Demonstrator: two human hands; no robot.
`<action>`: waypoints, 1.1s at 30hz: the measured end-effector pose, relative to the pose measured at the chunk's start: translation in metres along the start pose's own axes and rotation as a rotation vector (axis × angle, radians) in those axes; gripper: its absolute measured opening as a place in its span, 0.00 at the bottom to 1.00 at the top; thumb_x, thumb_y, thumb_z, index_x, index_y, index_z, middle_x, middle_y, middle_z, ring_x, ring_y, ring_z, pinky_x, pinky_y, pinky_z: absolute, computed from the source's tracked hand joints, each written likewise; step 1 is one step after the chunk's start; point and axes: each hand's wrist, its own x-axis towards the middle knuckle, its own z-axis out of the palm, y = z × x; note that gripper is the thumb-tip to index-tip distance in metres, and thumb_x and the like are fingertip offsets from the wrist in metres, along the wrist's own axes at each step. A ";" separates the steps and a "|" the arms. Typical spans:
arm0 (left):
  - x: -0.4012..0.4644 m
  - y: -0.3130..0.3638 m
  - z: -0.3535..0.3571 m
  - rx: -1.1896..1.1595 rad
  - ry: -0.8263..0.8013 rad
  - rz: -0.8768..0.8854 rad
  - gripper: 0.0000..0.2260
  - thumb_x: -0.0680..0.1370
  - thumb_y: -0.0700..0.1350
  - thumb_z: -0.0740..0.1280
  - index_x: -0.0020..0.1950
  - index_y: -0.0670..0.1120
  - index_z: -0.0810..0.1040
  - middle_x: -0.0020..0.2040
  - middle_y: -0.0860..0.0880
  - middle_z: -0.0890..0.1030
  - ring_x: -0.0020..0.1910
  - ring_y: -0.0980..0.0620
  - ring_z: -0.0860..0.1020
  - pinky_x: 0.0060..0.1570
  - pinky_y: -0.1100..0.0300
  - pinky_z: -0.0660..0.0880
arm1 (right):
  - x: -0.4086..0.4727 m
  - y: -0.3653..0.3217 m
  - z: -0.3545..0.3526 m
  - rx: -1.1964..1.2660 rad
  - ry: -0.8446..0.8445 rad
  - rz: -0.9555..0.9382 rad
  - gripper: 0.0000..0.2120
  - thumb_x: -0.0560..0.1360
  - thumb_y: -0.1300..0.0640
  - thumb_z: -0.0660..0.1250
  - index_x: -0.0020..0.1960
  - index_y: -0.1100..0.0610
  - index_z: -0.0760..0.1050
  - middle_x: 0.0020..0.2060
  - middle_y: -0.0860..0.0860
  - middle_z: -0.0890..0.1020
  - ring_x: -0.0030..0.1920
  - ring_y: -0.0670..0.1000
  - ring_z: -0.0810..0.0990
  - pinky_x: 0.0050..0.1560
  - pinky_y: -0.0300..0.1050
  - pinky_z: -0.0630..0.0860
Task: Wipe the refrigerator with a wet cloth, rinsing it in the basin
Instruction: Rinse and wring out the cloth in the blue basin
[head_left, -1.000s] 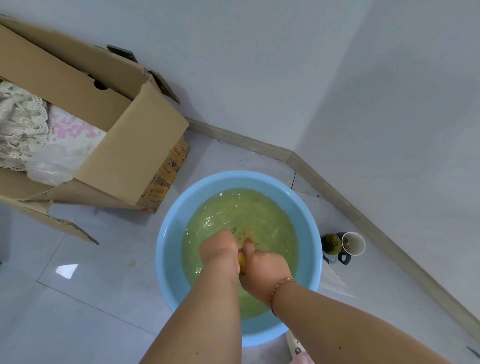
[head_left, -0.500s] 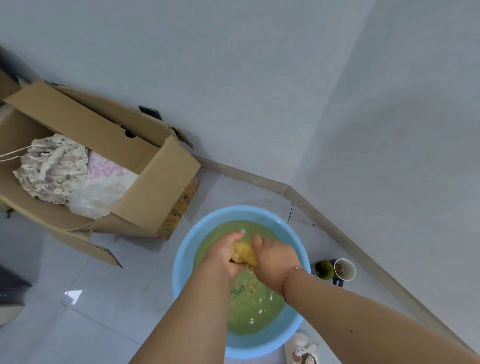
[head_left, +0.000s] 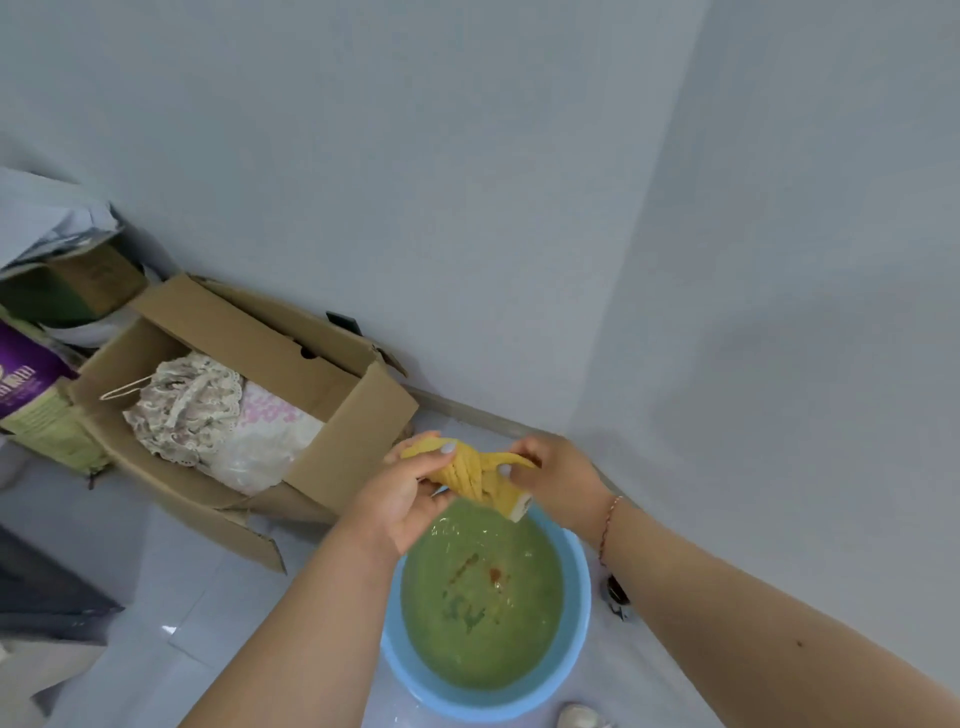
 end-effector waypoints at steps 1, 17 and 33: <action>-0.011 0.010 0.006 -0.008 -0.031 0.021 0.12 0.76 0.31 0.65 0.58 0.41 0.73 0.48 0.40 0.78 0.47 0.44 0.79 0.47 0.47 0.80 | -0.005 -0.013 -0.010 0.013 0.013 -0.008 0.05 0.77 0.58 0.66 0.42 0.51 0.74 0.34 0.44 0.77 0.33 0.40 0.73 0.33 0.27 0.69; -0.146 0.131 0.098 0.488 -0.334 0.310 0.30 0.62 0.31 0.71 0.64 0.44 0.74 0.56 0.40 0.78 0.52 0.45 0.81 0.53 0.51 0.79 | -0.087 -0.191 -0.137 0.285 0.323 -0.420 0.03 0.76 0.57 0.66 0.46 0.50 0.77 0.42 0.43 0.81 0.42 0.39 0.77 0.40 0.30 0.73; -0.238 0.160 0.218 0.820 -0.422 0.632 0.15 0.71 0.46 0.74 0.54 0.42 0.81 0.49 0.44 0.85 0.50 0.46 0.83 0.54 0.51 0.79 | -0.171 -0.243 -0.244 0.203 0.119 -0.565 0.25 0.68 0.55 0.77 0.60 0.43 0.72 0.50 0.46 0.82 0.45 0.49 0.82 0.49 0.42 0.79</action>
